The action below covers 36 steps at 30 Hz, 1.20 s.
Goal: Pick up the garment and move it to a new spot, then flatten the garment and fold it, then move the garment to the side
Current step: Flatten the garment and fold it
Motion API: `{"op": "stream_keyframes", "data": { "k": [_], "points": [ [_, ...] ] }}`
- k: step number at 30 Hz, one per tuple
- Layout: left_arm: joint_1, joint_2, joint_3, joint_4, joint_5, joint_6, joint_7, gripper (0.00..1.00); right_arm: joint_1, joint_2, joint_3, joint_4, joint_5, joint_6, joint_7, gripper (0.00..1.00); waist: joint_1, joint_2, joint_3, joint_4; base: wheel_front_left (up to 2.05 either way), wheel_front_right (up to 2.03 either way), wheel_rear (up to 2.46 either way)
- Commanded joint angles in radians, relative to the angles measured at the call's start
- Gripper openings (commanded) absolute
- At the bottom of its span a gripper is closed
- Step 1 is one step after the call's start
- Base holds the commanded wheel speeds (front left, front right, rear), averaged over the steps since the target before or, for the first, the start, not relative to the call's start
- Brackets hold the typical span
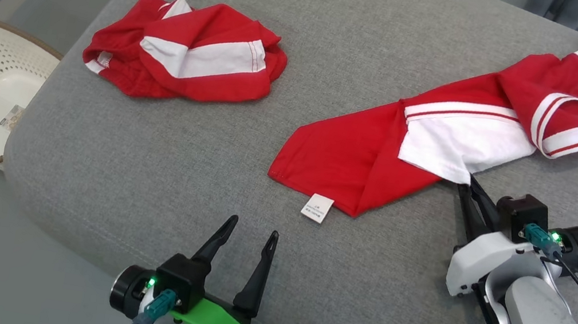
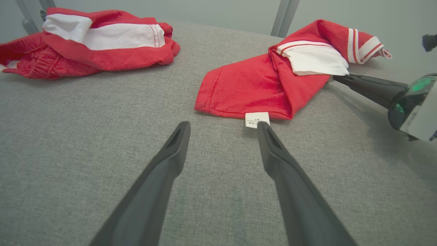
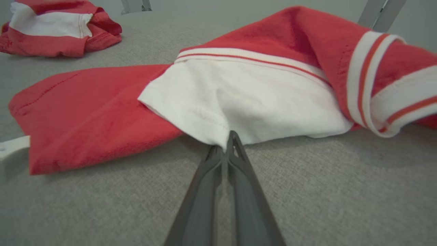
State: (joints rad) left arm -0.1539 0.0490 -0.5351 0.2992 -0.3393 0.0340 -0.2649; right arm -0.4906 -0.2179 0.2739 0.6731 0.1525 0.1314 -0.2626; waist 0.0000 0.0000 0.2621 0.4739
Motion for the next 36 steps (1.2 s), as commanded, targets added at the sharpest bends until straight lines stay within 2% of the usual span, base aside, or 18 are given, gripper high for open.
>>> {"op": "stream_keyframes", "data": {
  "k": [1,6,13,15,21,26,27,28,29,36],
  "points": [
    [0.011,0.003,0.008,0.007,0.013,-0.007,0.001,1.00,0.027,-0.004,-0.009,-0.009,-0.009,-0.001,-0.003,0.00,0.0000,0.0000,-0.029,-0.030,0.00,0.00,0.00],
    [0.030,0.003,0.034,0.022,0.030,-0.020,0.001,1.00,0.083,-0.013,-0.048,-0.072,-0.026,-0.002,-0.003,0.00,0.0000,0.0000,-0.091,-0.106,0.00,0.00,0.00],
    [0.055,0.003,0.067,0.039,0.047,-0.032,0.001,1.00,0.177,-0.071,-0.098,-0.210,-0.049,-0.002,-0.003,0.00,0.0000,0.0000,-0.165,-0.249,0.00,0.00,0.00],
    [0.056,0.004,0.068,0.040,0.049,-0.034,0.001,1.00,0.189,-0.082,-0.108,-0.232,-0.047,-0.001,-0.003,0.00,0.0000,0.0000,-0.171,-0.270,0.00,0.00,0.00],
    [0.074,0.004,0.091,0.051,0.056,-0.037,0.001,1.00,0.274,-0.129,-0.140,-0.358,-0.058,-0.002,-0.003,0.00,0.0000,0.0000,-0.198,-0.396,0.00,0.00,0.00],
    [0.072,0.003,0.119,0.066,0.053,-0.027,0.001,1.00,0.358,-0.126,-0.175,-0.398,-0.054,-0.002,0.011,0.00,0.0000,0.0000,-0.188,-0.470,0.00,0.00,0.00],
    [0.068,0.003,0.123,0.072,0.059,-0.029,0.001,1.00,0.373,-0.121,-0.186,-0.390,-0.056,-0.002,0.013,0.04,0.0000,0.0000,-0.185,-0.481,0.00,0.00,0.00],
    [0.066,0.004,0.129,0.077,0.063,-0.031,0.001,1.00,0.388,-0.115,-0.198,-0.381,-0.057,-0.002,0.013,0.57,0.0000,0.0000,-0.182,-0.491,0.00,0.00,0.00],
    [0.065,0.004,0.136,0.084,0.066,-0.032,0.001,1.00,0.401,-0.105,-0.203,-0.367,-0.054,-0.002,0.015,1.00,0.0000,0.0000,-0.181,-0.499,0.00,0.00,0.00],
    [0.084,0.004,0.198,0.120,0.081,-0.017,0.001,1.00,0.488,-0.045,-0.205,-0.327,-0.030,-0.002,0.002,1.00,0.0000,0.0000,-0.204,-0.533,0.00,0.00,0.00]
  ]
}}
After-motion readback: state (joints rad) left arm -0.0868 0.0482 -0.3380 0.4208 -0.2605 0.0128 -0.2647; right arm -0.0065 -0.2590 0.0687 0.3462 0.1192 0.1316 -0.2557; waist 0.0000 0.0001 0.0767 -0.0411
